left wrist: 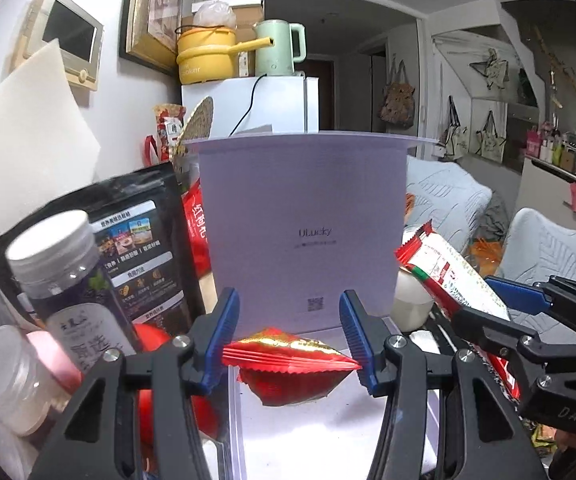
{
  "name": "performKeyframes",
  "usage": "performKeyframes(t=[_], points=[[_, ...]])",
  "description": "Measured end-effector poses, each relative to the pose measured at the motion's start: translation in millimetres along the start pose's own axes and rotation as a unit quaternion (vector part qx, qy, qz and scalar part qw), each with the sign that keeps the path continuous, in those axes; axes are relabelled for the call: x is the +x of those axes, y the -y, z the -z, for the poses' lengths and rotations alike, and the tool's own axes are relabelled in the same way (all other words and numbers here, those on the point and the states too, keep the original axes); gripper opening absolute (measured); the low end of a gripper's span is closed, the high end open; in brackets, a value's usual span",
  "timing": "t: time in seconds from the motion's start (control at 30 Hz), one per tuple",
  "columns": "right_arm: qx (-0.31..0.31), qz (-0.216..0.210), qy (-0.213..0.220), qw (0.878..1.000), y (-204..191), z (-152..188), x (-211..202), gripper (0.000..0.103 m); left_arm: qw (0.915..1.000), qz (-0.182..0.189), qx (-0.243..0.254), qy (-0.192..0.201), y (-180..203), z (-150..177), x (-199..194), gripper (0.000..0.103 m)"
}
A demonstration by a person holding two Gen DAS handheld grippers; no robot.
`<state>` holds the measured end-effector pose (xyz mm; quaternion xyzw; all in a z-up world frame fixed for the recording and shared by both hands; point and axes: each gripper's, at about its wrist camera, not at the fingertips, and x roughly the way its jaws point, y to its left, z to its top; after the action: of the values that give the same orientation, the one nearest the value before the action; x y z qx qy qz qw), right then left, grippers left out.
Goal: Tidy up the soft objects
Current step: 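Carry the candy packet and sachet with both tools over the lavender gift box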
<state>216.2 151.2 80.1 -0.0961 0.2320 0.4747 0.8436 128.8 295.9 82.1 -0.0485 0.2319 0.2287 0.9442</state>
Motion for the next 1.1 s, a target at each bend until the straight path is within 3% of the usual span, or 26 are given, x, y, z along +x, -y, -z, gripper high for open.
performKeyframes(t=[0.37,0.63,0.9,1.1], points=[[-0.011,0.041,-0.051,0.998,9.9,14.9,60.2,0.047,0.9979,0.009,0.001,-0.064,3.9,21.8,52.9,0.052],[0.010,0.046,-0.089,0.995,27.7,30.1,87.7,0.047,0.9966,0.010,-0.016,-0.080,0.3,31.6,76.9,0.052],[0.017,0.038,-0.116,0.992,30.3,39.7,104.1,0.047,0.9924,-0.003,-0.020,-0.122,-4.9,49.5,107.7,0.052],[0.016,0.032,-0.133,0.990,26.8,45.9,112.1,0.047,0.9873,-0.036,-0.001,-0.155,-0.4,60.6,128.2,0.052]])
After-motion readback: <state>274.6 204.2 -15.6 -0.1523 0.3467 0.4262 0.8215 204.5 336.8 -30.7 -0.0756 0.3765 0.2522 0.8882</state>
